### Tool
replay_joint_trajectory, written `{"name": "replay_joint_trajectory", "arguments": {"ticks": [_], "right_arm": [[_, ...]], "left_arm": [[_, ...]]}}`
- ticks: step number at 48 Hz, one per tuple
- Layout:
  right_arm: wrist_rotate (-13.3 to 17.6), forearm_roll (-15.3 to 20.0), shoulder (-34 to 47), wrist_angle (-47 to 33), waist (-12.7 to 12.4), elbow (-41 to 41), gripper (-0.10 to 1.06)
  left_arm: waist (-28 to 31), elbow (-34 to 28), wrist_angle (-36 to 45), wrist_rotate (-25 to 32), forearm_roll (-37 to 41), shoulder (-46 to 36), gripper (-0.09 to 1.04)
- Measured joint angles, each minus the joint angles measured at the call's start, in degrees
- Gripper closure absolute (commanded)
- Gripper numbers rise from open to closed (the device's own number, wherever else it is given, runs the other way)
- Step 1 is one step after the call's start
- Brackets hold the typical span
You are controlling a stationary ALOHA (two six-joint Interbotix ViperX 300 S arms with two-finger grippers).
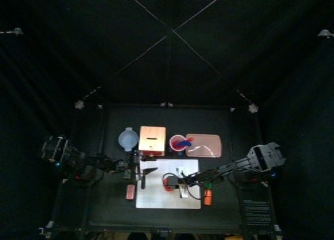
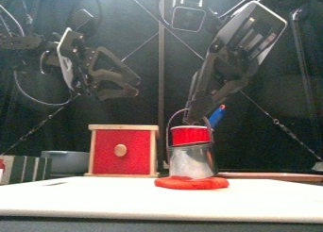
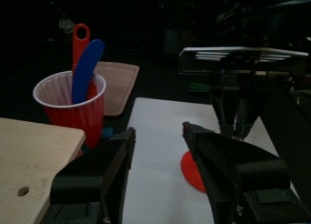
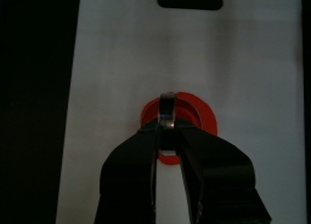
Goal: Get the cutter from the drawer then cut the dough then place the extra dough in the bowl
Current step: Cut the dough
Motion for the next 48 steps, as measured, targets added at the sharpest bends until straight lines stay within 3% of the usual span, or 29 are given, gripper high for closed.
{"name": "replay_joint_trajectory", "arguments": {"ticks": [48], "right_arm": [[0.35,0.09,0.7,-0.62,-1.23,-0.09,0.47]], "left_arm": [[0.53,-0.09,0.09,0.0,-0.18,0.0,0.11]]}}
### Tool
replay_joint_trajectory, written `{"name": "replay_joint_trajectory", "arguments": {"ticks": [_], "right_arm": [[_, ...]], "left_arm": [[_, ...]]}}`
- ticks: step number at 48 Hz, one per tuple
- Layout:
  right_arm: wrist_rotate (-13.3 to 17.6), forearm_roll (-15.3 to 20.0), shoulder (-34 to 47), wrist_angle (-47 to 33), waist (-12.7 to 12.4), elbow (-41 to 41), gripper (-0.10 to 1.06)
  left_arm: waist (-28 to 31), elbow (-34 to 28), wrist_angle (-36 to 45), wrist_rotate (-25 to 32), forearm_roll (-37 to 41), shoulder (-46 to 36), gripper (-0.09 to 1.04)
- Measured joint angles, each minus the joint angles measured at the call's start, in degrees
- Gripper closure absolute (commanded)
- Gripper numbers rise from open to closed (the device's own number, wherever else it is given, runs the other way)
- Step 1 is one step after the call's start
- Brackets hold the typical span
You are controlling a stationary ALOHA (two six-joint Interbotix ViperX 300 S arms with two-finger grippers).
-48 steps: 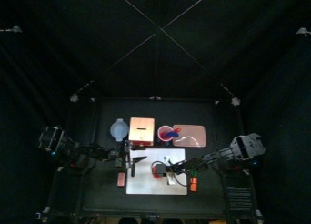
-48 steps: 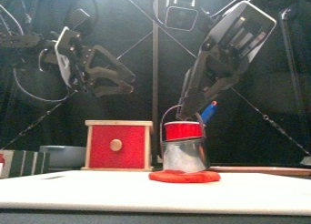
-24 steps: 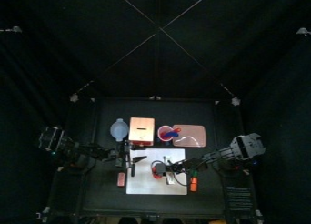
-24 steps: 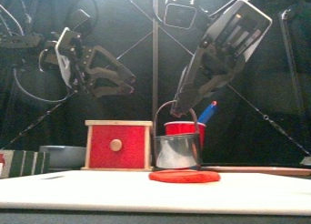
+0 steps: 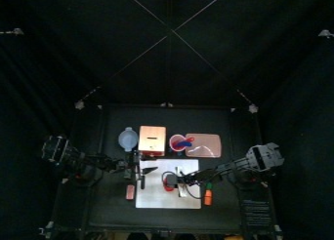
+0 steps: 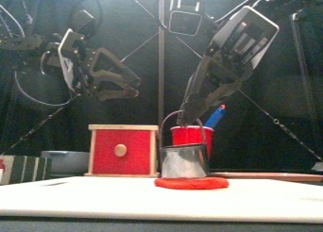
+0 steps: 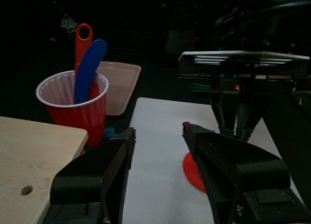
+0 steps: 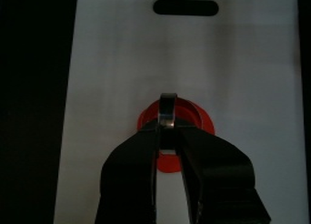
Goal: Get the cutter from the drawer then cut the dough then place the extra dough in the bowl
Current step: Cut the dough
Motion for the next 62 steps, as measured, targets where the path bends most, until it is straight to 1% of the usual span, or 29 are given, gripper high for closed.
{"name": "replay_joint_trajectory", "arguments": {"ticks": [22,40,45,53,58,62], "right_arm": [[0.44,0.18,-0.44,-0.26,0.09,1.93,0.47],[0.26,0.7,-0.44,-0.35,-0.53,2.46,0.45],[0.26,0.62,-0.44,-1.05,-0.62,2.55,0.4],[0.18,0.79,-0.35,-1.23,-0.7,2.99,0.21],[0.26,0.79,-0.35,-1.23,-0.62,2.99,0.15],[0.26,0.7,-0.35,-1.23,-0.7,2.72,0.15]], "left_arm": [[0.26,0.0,0.0,-0.18,0.0,-0.09,0.11],[0.35,0.0,0.0,-0.18,0.0,0.0,0.11],[0.35,0.0,0.0,-0.18,0.0,0.0,0.11],[0.35,0.0,0.0,-0.18,0.0,0.0,0.11],[0.35,0.0,0.09,-0.09,0.0,0.0,0.11],[0.35,-0.09,0.09,0.09,0.09,0.0,0.11]]}}
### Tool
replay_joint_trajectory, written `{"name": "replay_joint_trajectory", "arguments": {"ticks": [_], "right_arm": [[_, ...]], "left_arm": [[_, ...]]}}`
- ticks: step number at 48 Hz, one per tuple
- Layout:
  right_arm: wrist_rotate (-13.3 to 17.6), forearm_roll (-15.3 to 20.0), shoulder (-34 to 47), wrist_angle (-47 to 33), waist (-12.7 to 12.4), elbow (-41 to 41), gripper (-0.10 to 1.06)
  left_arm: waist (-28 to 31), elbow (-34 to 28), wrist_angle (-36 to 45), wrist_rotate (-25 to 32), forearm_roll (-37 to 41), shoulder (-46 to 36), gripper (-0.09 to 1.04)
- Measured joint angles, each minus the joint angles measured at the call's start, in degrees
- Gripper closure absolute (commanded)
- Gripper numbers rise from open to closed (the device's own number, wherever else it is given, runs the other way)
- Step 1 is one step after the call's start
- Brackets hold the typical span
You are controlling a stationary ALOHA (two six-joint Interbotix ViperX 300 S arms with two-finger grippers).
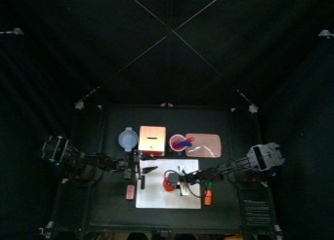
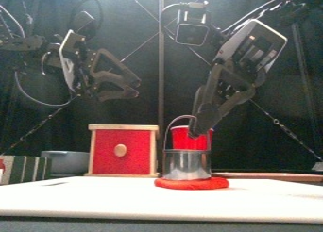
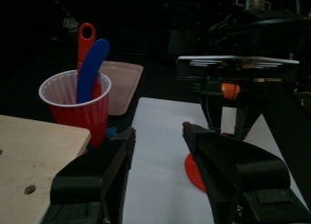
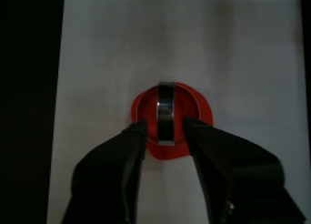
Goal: Get the cutter from the drawer then cut the dough then place the extra dough in the bowl
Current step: Cut the dough
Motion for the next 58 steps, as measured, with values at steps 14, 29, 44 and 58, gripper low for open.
{"name": "replay_joint_trajectory", "arguments": {"ticks": [14,29,44,58], "right_arm": [[-0.44,-1.85,-4.22,-10.63,-1.41,2.11,0.15],[-1.67,-7.73,-9.32,-36.39,-6.77,15.03,0.15],[-21.45,12.66,0.09,-57.92,-3.87,20.92,0.15],[-28.04,28.48,7.29,-69.7,6.33,20.74,0.15]], "left_arm": [[-1.85,-2.81,-0.44,1.14,1.58,3.6,0.09],[-8.7,-6.5,-7.47,1.05,-1.49,12.3,0.09],[-14.94,-6.86,-15.56,0.97,-8.88,18.19,0.1],[-17.05,-8.7,-17.14,1.05,-11.25,22.68,0.1]]}}
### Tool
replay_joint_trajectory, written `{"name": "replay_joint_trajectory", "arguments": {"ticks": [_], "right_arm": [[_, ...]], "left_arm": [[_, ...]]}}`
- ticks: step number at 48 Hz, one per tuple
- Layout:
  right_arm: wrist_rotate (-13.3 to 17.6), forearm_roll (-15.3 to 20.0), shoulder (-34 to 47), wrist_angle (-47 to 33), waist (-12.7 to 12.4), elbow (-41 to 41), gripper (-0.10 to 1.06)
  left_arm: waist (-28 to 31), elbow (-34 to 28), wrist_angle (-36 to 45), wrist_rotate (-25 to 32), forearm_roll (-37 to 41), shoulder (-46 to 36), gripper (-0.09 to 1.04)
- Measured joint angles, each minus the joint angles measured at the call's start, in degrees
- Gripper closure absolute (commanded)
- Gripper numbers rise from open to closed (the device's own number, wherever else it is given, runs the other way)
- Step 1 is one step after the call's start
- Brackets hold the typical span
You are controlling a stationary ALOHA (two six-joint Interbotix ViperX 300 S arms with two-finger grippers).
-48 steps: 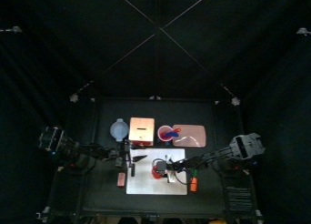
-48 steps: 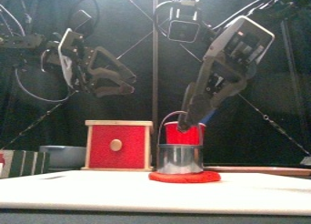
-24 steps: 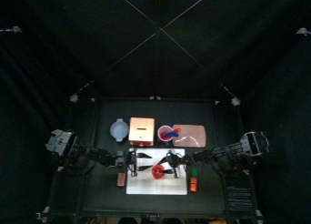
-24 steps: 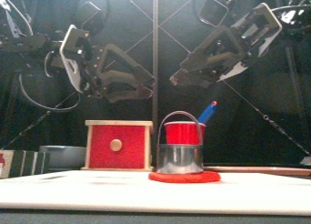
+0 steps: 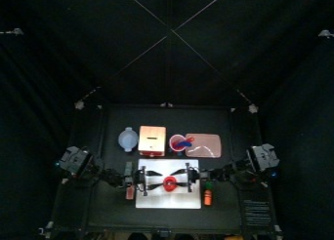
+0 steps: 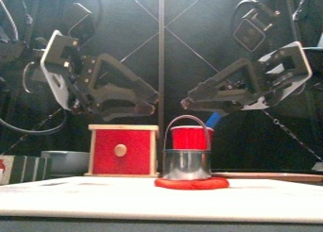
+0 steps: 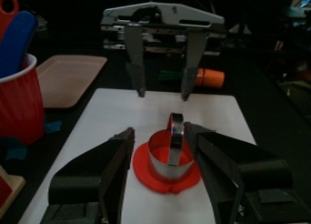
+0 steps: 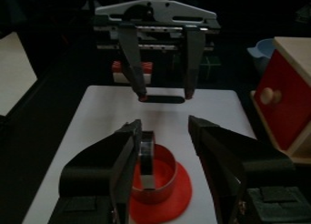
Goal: Get the cutter from the drawer then cut the dough then place the extra dough in the bowl
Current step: Cut the dough
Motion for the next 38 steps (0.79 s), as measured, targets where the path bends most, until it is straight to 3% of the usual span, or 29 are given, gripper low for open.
{"name": "replay_joint_trajectory", "arguments": {"ticks": [38], "right_arm": [[0.0,-0.97,4.39,0.0,-1.41,-0.44,0.15]], "left_arm": [[0.62,-5.98,4.66,0.0,0.18,5.8,0.11]]}}
